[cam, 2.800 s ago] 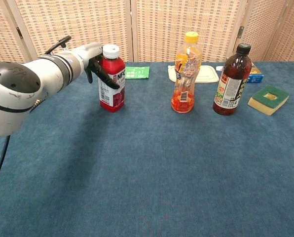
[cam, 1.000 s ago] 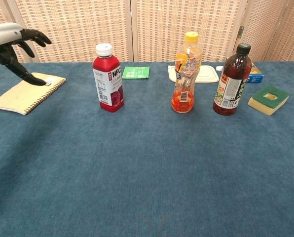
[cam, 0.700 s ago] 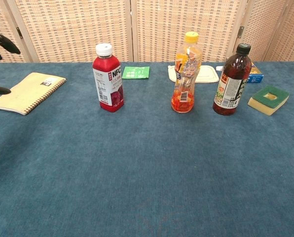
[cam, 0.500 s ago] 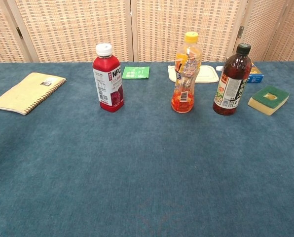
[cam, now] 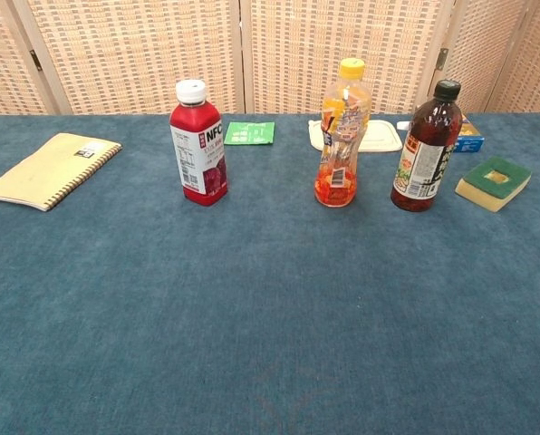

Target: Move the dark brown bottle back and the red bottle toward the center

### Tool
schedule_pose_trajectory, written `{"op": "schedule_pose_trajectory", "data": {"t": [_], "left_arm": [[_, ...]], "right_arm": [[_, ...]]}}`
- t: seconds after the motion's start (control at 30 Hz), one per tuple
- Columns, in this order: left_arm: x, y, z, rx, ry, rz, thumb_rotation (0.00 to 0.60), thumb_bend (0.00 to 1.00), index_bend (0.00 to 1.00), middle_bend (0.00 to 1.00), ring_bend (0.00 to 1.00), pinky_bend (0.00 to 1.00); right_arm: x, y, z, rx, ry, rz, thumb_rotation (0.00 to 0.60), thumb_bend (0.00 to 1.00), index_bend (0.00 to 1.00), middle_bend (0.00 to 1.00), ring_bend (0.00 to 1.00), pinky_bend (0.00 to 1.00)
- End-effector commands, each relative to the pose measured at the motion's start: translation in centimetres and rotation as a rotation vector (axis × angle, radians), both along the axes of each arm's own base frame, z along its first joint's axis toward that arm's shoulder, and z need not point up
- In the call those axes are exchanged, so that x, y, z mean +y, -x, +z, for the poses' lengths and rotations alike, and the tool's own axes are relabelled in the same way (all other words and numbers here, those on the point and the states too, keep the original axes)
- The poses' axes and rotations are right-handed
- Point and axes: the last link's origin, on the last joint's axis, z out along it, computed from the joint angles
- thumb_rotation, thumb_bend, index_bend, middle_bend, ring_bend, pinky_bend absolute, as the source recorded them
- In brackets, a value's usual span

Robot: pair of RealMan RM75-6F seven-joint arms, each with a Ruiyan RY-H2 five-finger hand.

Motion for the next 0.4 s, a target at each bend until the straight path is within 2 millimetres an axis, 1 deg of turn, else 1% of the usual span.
{"op": "schedule_pose_trajectory", "data": {"t": [0.03,0.17,0.4], "left_arm": [[-0.08,0.70,0.54,-0.003,-0.014,0.016,0.600,0.09,0.34,0.25,0.23,0.44],[0.28,1.40,0.79,0.008,-0.017,0.045,0.600,0.09,0.34,0.26,0.23,0.44],[0.16,1.41,0.35,0.023,-0.004,0.042,0.600,0.09,0.34,0.26,0.23,0.44]], "right_arm": [[0.09,0.08,-0.02,0.004,-0.006,-0.006,0.600,0.00,0.17,0.20,0.09,0.31],[0.23,0.00,0.04,0.003,-0.002,-0.004,0.600,0.00,0.17,0.20,0.09,0.31],[0.04,0.16,-0.28,0.005,-0.025,-0.015,0.600,0.00,0.17,0.20,0.09,0.31]]}}
